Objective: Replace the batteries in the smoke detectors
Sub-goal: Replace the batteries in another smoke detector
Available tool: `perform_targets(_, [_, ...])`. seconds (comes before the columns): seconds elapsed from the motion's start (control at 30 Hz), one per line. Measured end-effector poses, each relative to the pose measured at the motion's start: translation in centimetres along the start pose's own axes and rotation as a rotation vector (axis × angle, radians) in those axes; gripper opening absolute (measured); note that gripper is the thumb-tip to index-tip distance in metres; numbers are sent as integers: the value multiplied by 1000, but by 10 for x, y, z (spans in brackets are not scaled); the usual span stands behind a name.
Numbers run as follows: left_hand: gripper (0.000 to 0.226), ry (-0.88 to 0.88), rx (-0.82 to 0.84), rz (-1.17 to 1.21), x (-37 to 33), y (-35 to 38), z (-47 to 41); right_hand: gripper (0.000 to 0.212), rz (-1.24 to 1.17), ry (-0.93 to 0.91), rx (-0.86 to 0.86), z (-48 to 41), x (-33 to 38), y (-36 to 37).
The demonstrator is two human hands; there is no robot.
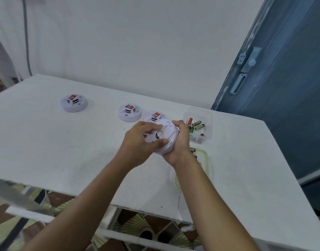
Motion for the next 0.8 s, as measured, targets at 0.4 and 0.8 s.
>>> perform_targets(0.4, [50, 277, 107, -132, 19, 2, 1, 45, 17, 112, 10, -1, 2, -4])
perform_targets(0.8, [68, 470, 119, -201, 31, -7, 5, 47, -201, 155, -25, 2, 3, 3])
Point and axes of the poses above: each hand's wrist, its own z-axis away from the middle knuckle, its own y-axis out of the palm, x = y × z, the point moved 2 cm from there along -z, towards the middle knuckle, and after that the axes turned 1 degree about -x, right-handed, at the moved point
